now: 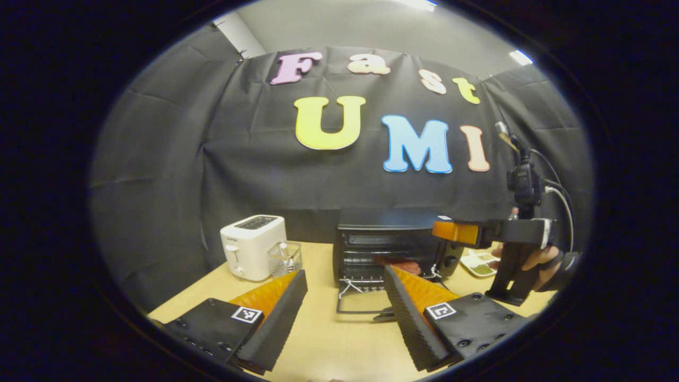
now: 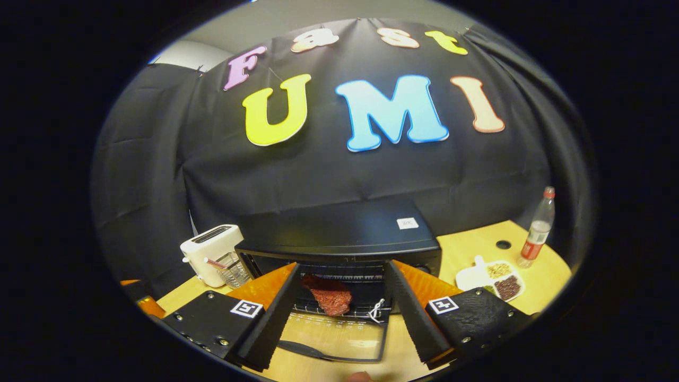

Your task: Open the electric oven with the left hand, put the food in, and close the electric oven.

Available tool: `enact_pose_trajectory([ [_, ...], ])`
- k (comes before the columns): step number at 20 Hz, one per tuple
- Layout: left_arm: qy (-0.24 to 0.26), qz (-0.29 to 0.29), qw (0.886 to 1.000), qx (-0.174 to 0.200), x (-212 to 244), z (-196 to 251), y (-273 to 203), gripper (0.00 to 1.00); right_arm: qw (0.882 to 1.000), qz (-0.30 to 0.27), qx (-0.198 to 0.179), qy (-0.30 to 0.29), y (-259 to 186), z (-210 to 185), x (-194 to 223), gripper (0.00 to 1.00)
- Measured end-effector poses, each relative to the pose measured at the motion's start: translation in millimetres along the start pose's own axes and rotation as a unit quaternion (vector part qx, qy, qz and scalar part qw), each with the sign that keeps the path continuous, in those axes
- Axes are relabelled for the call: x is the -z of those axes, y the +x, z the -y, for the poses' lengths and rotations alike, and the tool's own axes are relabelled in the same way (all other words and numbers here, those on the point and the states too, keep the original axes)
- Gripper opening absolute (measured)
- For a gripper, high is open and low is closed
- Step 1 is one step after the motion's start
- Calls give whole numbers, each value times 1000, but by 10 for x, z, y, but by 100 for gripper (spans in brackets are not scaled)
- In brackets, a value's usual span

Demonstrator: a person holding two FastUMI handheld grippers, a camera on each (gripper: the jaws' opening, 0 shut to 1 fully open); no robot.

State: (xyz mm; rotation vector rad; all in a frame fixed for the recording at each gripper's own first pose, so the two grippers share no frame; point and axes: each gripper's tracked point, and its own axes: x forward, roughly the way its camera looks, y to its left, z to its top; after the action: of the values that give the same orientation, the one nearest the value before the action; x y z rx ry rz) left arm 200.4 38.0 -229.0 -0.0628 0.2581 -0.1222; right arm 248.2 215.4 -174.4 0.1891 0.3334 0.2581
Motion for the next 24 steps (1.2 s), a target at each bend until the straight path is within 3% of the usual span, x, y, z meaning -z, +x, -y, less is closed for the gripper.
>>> enact_pose_trajectory([
  [2,2,-5,1000,12,102,145,46,92,999,29,15,-2,-285,69,-186,98],
  [6,0,-31,999,30,399,368,139,100,996,70,47,-16,-872,253,-458,98],
  [9,5,-57,998,38,669,526,244,94,994,79,68,-32,-1167,462,-553,98],
  [19,17,-168,983,72,1508,1074,529,100,981,112,152,-40,-1874,1096,-846,98],
  [24,15,-227,971,67,1809,1162,724,97,976,104,183,-46,-2088,1319,-804,98],
])
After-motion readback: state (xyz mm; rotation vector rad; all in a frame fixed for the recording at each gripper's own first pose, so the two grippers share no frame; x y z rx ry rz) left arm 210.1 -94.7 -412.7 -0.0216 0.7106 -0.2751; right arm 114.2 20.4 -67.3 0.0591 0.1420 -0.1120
